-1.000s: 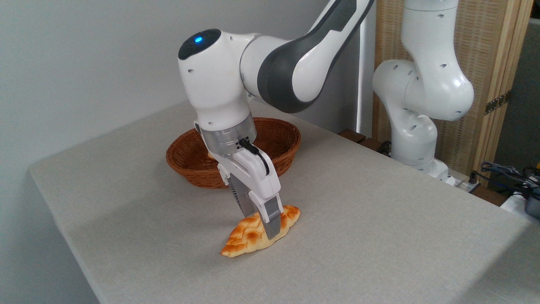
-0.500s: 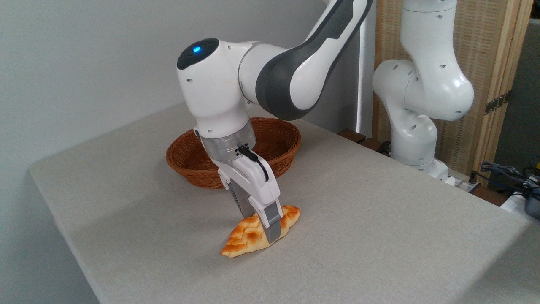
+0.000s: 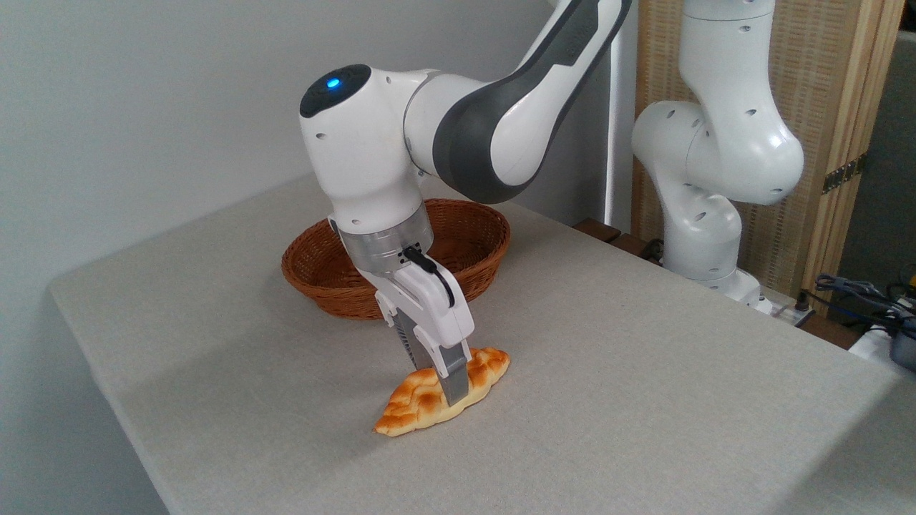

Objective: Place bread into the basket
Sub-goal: 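Lift the braided loaf and carry it over the wicker basket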

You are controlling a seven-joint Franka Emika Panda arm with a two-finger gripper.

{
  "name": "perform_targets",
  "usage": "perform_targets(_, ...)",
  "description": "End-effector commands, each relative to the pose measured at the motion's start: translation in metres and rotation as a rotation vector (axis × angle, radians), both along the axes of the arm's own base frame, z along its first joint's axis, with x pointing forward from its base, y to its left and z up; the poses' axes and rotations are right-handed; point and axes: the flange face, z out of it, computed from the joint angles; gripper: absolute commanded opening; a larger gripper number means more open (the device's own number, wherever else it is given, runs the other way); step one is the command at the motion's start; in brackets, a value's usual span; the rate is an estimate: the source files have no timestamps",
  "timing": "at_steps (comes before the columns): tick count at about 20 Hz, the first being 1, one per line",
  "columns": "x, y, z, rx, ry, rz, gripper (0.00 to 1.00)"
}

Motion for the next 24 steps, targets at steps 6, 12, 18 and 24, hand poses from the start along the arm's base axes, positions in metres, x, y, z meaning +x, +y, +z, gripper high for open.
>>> perform_targets(6, 0.001, -0.001, 0.012, 0.004, -0.04, -0.019, 0.5)
perform_targets(12, -0.006, -0.027, 0.076, -0.01, -0.151, -0.055, 0.5)
perform_targets(18, -0.048, -0.084, 0.138, -0.074, -0.126, -0.131, 0.49)
perform_targets(24, -0.085, -0.178, 0.135, -0.109, -0.067, -0.283, 0.49)
